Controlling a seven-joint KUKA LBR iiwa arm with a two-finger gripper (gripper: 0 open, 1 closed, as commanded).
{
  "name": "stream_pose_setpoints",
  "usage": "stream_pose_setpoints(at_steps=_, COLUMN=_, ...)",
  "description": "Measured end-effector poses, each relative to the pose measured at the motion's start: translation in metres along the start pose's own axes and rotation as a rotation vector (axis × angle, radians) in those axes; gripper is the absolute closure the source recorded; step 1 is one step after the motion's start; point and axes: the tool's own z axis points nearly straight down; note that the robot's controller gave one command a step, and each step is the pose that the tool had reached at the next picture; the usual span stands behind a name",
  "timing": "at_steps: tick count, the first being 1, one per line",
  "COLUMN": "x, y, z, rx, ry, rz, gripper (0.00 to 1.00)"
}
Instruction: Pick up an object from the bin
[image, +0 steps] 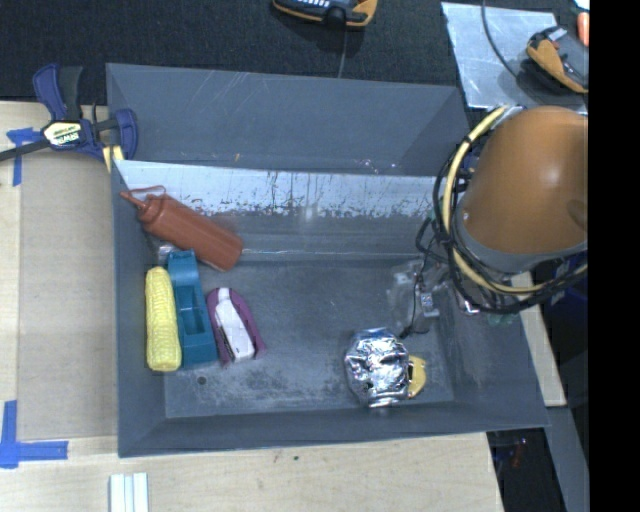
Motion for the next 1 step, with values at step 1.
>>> stream_pose_setpoints(at_steps=1, x=-0.0254, y=0.0049, z=0.0289, rx=0.0, ry=-0.002, rz=-0.227, gripper=1.0)
